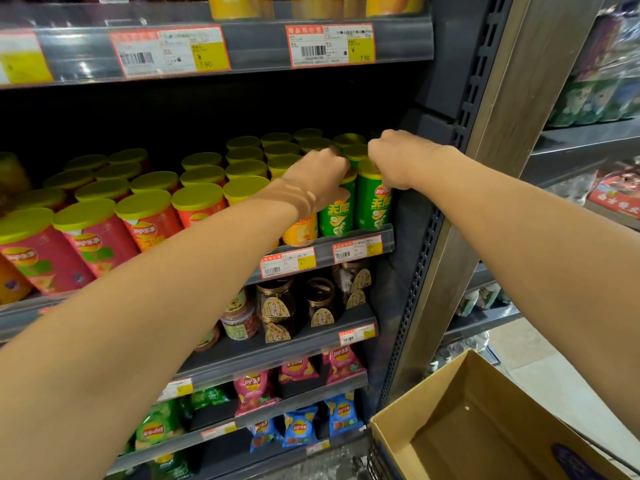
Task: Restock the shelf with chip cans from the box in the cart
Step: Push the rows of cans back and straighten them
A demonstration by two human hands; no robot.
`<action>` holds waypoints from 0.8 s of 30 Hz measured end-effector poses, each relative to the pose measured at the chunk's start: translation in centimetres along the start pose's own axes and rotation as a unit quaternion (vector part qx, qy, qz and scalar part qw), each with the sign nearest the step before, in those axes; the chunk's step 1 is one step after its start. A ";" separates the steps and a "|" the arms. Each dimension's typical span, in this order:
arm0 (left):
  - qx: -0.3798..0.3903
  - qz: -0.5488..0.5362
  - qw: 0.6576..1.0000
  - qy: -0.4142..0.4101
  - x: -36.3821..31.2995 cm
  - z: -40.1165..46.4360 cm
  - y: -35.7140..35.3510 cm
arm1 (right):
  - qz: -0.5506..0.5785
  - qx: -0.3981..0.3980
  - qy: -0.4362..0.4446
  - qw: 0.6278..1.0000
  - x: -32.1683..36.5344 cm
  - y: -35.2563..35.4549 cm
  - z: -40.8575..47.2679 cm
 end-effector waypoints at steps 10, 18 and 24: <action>-0.103 0.041 0.992 -0.063 1.6 -2.7 3.4 | 0.026 0.032 -0.057 0.998 0.2 -0.5 -0.8; -0.054 0.019 0.991 -0.122 3.8 -8.4 3.9 | 0.084 0.035 -0.094 0.991 5.9 0.5 -5.4; -0.010 -0.003 0.984 -0.179 2.0 -13.1 2.2 | 0.056 0.030 -0.138 0.988 11.5 2.1 -11.4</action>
Point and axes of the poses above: each hand's wrist, its own z-axis towards the middle knuckle, its own y-axis out of the back of the hand, x = y × z, the point moved 4 cm from there along z, towards the middle knuckle, and after that the axes turned 12 degrees about -z, right-handed, at the moved point
